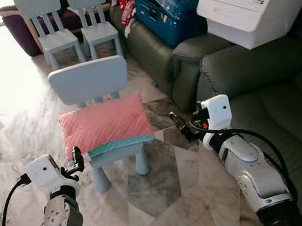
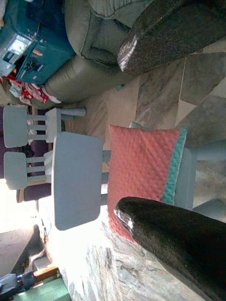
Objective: Move the pillow to the sofa
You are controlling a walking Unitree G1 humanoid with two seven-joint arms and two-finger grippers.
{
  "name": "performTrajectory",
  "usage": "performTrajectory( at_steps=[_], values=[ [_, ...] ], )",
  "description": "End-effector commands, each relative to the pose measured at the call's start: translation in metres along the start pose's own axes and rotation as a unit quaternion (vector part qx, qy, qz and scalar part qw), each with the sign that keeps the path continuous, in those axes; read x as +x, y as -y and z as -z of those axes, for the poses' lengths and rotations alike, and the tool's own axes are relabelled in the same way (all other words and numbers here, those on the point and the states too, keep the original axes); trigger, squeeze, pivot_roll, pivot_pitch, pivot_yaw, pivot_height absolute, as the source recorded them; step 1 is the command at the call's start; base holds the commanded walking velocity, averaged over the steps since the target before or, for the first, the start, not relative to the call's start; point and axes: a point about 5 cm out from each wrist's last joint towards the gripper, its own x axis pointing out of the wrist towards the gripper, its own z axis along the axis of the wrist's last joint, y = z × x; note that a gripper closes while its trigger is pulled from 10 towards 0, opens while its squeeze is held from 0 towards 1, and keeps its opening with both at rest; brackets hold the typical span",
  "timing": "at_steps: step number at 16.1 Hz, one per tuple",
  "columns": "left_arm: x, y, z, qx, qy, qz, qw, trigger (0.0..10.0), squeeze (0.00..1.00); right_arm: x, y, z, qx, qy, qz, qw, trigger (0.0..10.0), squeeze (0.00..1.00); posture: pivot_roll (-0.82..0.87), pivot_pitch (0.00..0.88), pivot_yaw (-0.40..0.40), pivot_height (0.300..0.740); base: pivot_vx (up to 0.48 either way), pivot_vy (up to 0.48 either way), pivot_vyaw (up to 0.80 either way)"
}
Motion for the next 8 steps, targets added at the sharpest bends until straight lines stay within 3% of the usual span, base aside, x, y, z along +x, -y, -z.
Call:
performTrajectory(
  at_steps=[1, 3, 8],
  values=[
    [-0.0003, 0.0006, 0.0022, 0.002, -0.006, -0.003, 1.000, 10.0, 0.00, -0.0014, 0.0036, -0.0076, -0.004, 0.016, 0.002, 1.000, 10.0, 0.00, -0.11, 0.107, -0.043, 0.740, 0.000, 0.000, 0.00],
    [-0.0001, 0.0005, 0.0020, 0.006, -0.006, -0.007, 1.000, 10.0, 0.00, -0.0022, 0.0030, -0.0088, -0.019, 0.019, -0.003, 1.000, 10.0, 0.00, -0.11, 0.108, -0.042, 0.740, 0.000, 0.000, 0.00],
    [0.0004, -0.0001, 0.0022, 0.009, -0.008, -0.006, 1.000, 10.0, 0.00, -0.0013, 0.0029, -0.0101, -0.026, 0.020, -0.003, 0.999, 10.0, 0.00, -0.11, 0.102, -0.042, 0.740, 0.000, 0.000, 0.80]
  ],
)
